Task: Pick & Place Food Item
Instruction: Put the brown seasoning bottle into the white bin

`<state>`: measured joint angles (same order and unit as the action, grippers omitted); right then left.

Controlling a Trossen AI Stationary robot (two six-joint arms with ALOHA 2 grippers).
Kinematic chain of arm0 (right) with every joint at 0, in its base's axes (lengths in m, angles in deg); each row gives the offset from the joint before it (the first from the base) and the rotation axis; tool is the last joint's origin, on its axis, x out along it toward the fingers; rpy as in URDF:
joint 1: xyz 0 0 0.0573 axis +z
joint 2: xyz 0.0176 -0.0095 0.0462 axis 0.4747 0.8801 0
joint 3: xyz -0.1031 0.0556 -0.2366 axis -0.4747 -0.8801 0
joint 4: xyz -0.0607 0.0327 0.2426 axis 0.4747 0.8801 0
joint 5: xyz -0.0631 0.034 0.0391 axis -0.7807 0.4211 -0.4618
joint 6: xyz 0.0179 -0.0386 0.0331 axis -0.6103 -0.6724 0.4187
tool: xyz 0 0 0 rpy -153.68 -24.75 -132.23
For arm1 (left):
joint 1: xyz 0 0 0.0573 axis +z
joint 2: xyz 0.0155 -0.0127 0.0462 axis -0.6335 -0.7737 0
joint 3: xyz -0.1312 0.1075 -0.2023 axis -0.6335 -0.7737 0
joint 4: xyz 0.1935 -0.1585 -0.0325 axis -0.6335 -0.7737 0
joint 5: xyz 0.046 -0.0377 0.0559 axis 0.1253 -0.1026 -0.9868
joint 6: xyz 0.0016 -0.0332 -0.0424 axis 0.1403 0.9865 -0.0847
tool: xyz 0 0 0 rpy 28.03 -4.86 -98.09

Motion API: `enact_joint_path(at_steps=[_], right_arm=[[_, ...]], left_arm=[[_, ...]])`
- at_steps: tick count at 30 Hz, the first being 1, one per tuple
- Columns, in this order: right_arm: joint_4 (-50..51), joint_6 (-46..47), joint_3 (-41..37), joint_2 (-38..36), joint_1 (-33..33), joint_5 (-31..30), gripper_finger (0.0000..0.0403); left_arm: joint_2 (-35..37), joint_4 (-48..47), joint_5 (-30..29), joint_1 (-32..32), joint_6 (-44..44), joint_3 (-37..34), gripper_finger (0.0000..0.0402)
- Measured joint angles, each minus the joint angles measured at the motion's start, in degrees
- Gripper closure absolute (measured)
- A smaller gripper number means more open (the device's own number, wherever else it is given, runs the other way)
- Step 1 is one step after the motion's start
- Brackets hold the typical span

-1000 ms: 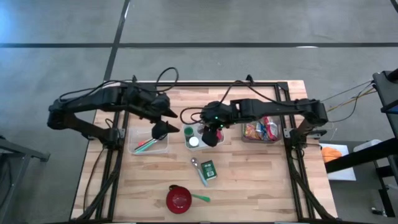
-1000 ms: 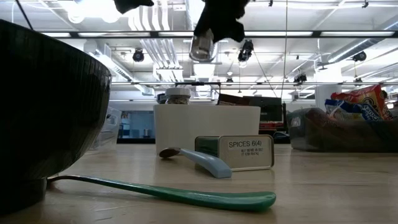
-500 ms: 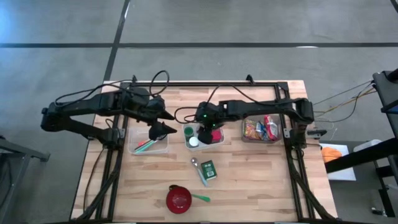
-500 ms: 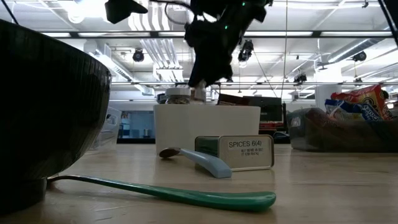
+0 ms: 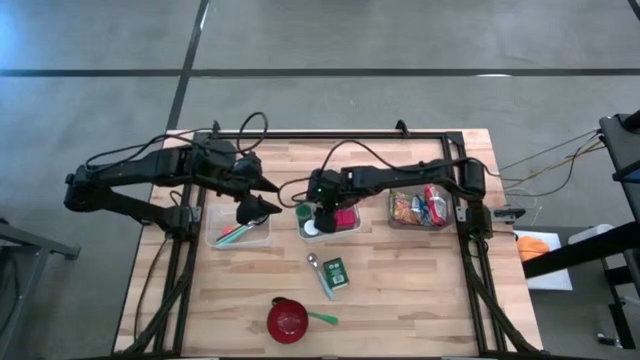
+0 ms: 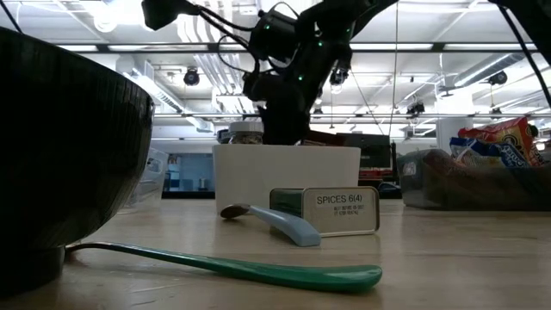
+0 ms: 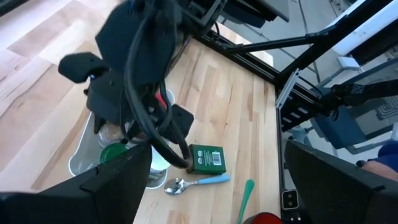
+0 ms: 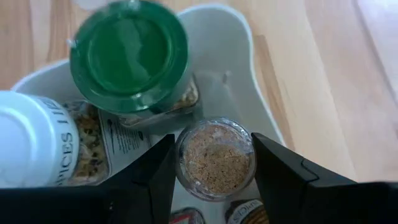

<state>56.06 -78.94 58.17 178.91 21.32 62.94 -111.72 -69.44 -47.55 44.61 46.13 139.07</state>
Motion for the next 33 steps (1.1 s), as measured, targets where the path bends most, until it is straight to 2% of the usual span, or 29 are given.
enact_joint_path(at_steps=[18,25,33], right_arm=[[-5.3,-0.5,-4.5,0.9,-0.4,-1.0,0.0231],[-5.8,-0.1,-5.1,0.9,-0.4,-1.2,0.018],[-5.8,-1.0,-5.3,0.9,-0.4,-1.2,0.0171]], left_arm=[[0.1,0.2,0.0,0.0,1.1,0.0,0.0031],[0.0,0.2,0.0,0.0,1.5,0.0,0.0031],[0.0,0.2,0.0,0.0,1.5,0.0,0.0032]])
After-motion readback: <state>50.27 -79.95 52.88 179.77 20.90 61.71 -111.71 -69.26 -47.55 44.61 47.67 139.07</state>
